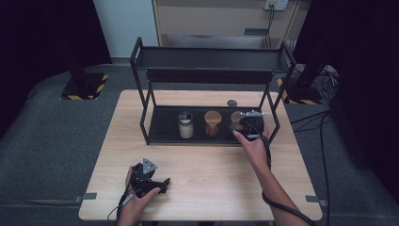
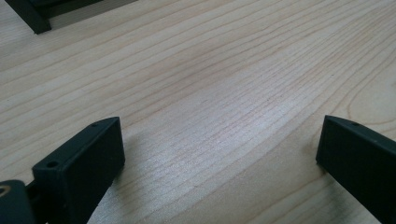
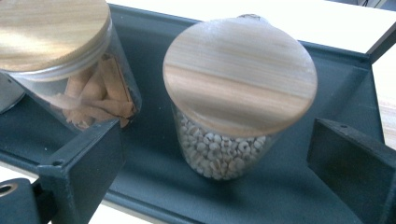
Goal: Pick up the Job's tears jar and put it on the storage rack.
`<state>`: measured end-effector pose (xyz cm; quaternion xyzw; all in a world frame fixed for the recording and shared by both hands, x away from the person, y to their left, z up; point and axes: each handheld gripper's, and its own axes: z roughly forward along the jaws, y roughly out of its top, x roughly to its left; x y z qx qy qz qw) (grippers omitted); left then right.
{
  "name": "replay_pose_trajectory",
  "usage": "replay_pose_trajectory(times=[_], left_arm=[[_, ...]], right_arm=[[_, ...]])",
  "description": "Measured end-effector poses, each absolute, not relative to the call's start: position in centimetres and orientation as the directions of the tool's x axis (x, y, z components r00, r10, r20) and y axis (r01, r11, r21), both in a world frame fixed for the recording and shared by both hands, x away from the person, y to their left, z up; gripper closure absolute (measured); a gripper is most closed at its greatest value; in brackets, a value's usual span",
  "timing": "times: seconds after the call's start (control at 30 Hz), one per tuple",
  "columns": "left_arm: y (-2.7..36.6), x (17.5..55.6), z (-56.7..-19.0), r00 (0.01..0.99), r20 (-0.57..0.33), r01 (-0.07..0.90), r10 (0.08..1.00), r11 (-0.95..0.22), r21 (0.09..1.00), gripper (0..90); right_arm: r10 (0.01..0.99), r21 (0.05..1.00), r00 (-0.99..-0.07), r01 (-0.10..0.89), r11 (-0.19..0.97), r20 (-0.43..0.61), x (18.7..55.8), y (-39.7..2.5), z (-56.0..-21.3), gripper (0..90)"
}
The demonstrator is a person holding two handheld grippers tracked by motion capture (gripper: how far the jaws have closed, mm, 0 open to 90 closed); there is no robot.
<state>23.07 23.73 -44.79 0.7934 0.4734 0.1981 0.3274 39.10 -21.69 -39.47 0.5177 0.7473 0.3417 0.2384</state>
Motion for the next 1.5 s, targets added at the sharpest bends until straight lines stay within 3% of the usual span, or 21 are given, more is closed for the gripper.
replay_pose_trajectory(times=[1.5], left_arm=[[23.7, 23.1, -44.8, 0.473, 0.004, 0.622, 0.881, -0.337, 0.707, 0.0]], right_arm=[[0.928, 0.772, -0.373, 0.592, 0.230, 0.010, 35.0, -23.8, -39.0, 4.2]])
